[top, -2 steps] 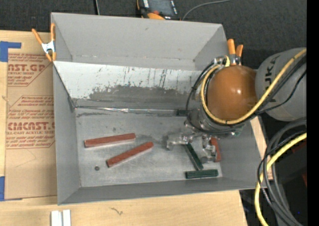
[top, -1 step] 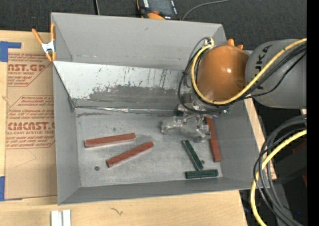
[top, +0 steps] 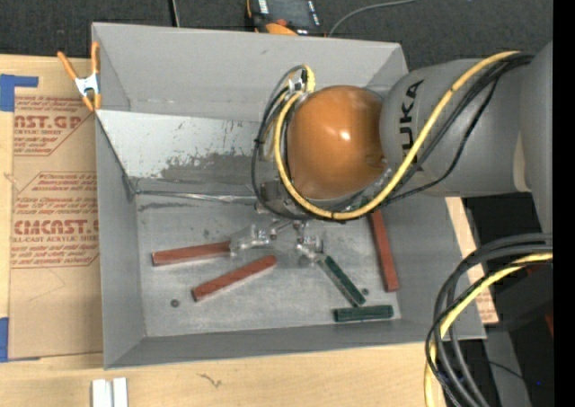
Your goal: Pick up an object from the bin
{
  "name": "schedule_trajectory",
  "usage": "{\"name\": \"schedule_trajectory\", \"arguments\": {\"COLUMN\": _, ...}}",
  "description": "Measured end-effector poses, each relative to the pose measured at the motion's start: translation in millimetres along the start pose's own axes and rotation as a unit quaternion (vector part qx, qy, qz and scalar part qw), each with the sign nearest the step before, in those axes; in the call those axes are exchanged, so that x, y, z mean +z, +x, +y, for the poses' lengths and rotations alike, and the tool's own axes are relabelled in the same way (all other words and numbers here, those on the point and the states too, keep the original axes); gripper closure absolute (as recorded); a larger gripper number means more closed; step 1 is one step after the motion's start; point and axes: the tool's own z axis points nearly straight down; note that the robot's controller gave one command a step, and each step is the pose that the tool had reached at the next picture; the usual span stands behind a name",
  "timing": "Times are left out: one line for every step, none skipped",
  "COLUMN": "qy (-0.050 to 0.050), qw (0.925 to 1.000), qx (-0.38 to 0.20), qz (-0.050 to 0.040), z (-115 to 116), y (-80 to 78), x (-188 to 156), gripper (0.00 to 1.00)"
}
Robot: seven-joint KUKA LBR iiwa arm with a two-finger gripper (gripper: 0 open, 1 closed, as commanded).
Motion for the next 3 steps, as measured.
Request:
{"name": "schedule_trajectory", "arguments": {"qy": 0.002, "qw": 0.9994, "qx": 0.036, "qz": -0.0003, "z": 2, "y": -50.6, "x": -51, "gripper": 0.00}}
{"name": "schedule_trajectory", "arguments": {"qy": -0.004, "qw": 1.0000, "qx": -0.002, "qz": 0.0026, "z": 35, "y": -105.0, "x": 39, "gripper": 0.00}}
{"name": "schedule_trajectory", "arguments": {"qy": -0.002, "qw": 0.9999, "qx": 0.011, "qz": 0.0045, "z": 50, "y": -32.9, "x": 36, "gripper": 0.00}}
